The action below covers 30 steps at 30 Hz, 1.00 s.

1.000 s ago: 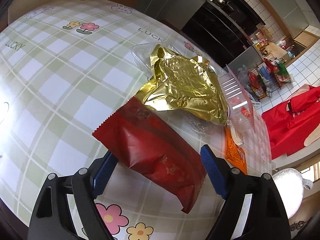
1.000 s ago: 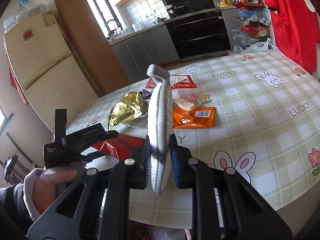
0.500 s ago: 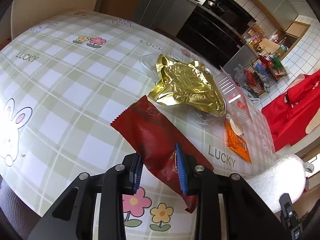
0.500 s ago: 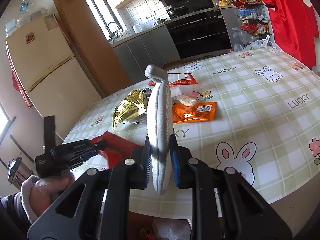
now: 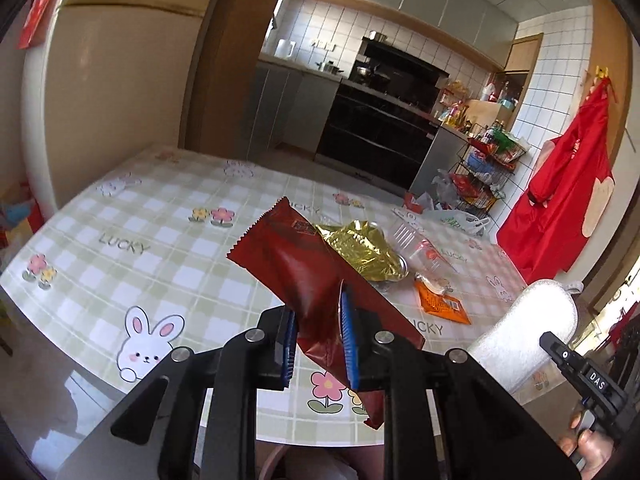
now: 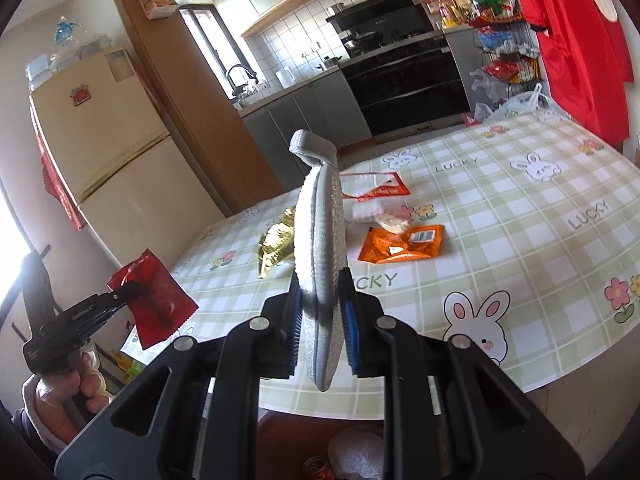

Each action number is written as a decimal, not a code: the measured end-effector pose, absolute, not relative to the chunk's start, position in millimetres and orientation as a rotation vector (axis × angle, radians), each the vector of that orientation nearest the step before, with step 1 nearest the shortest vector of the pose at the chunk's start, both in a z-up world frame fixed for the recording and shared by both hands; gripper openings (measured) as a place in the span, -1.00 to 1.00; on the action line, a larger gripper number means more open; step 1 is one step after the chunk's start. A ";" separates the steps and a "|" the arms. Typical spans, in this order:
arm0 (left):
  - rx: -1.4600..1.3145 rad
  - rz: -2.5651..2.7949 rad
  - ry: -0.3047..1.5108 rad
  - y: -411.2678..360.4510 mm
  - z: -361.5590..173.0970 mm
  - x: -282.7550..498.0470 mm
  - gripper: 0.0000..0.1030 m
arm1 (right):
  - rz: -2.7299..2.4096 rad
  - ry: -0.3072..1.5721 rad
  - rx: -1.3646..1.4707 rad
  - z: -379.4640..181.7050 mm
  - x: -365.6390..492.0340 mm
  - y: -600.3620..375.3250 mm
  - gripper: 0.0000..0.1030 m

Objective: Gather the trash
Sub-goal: 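Lower the insole into the pink bin and open the right gripper while the left holds the packet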

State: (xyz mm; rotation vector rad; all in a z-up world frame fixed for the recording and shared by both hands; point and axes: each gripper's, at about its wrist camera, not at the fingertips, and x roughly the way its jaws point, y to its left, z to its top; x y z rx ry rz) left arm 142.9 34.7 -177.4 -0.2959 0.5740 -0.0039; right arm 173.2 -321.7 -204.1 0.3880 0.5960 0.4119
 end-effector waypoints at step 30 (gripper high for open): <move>-0.311 -0.047 0.414 64.5 -103.7 23.1 -0.62 | 0.568 0.507 0.205 -136.4 59.0 -269.7 -0.59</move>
